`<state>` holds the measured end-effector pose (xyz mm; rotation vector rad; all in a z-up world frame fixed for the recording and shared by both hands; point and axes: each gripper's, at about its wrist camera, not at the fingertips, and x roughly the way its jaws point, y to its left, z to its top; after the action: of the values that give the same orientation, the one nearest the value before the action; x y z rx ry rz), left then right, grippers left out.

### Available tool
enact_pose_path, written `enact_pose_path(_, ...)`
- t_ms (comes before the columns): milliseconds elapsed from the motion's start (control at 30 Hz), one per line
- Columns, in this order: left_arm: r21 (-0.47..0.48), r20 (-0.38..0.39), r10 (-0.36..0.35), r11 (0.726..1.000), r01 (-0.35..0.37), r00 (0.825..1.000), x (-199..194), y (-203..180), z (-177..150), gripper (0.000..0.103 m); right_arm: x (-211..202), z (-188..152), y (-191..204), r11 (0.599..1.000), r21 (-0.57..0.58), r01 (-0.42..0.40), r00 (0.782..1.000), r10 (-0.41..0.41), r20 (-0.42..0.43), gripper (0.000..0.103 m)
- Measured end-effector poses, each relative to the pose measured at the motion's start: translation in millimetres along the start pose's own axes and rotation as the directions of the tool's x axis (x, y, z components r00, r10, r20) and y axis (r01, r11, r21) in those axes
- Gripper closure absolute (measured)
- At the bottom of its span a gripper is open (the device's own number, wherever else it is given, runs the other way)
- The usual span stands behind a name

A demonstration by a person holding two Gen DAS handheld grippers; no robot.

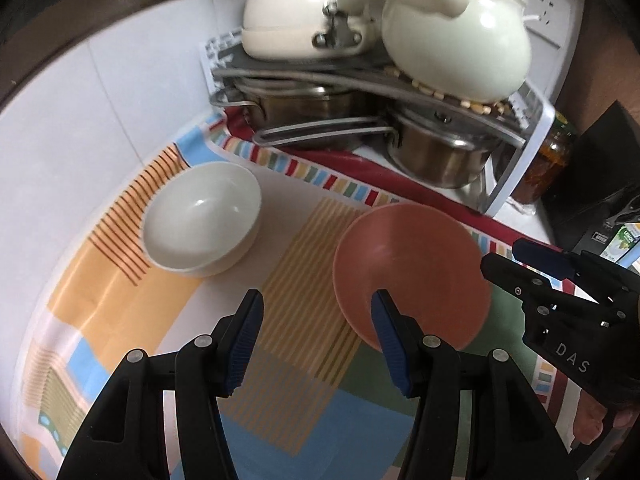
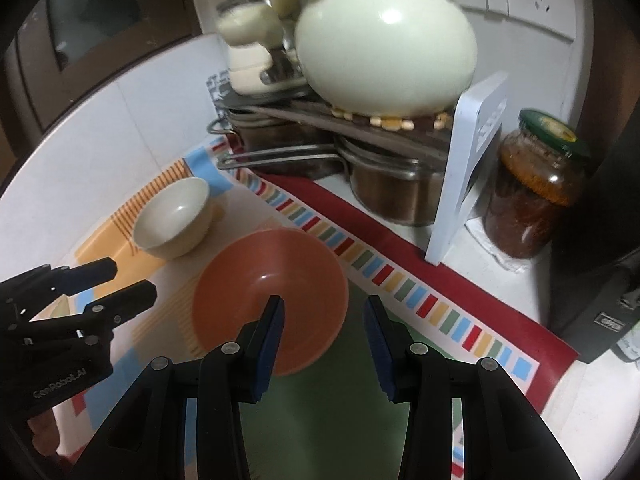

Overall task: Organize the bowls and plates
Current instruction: 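Move both grippers toward the rim of the pink bowl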

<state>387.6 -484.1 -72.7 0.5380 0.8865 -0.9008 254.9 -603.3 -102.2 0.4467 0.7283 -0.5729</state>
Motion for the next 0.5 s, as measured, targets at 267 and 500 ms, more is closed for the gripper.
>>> enact_pose_path(267,0.014,-0.060,-0.021,1.000,0.022,0.998,36.5,-3.1,10.2,0.052,33.2,2.9,-10.2,1.000,0.027,-0.002,0.998,0.003,-0.056,0.061)
enact_pose_path(500,0.012,-0.116,-0.050,0.999,0.052,0.992,58.4,-7.9,14.0,0.060,48.0,4.3,-11.7,0.999,0.036,-0.007,0.996,0.010,-0.084,0.067)
